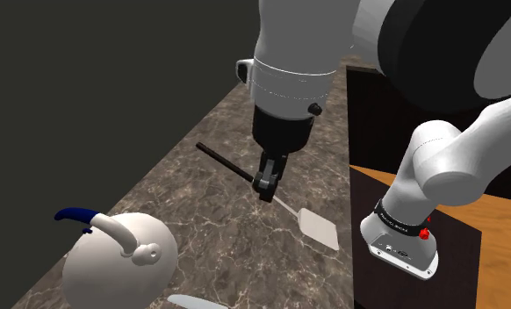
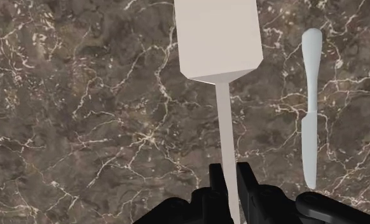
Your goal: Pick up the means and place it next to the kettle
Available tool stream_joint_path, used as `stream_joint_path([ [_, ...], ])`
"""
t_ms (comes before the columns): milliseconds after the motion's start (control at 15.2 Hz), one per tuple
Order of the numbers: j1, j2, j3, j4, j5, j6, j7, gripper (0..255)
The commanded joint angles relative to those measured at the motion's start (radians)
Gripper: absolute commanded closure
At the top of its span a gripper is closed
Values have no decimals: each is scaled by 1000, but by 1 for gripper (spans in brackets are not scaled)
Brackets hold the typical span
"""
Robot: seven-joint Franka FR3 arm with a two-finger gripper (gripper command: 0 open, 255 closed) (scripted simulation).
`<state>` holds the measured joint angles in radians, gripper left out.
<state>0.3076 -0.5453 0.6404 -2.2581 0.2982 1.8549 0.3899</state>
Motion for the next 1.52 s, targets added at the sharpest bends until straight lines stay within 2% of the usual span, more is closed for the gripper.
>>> stream_joint_path([
  [0,2,0,6,-28,5,28,-2,255],
  [1452,-7,99,114,-249,30,348,14,255],
])
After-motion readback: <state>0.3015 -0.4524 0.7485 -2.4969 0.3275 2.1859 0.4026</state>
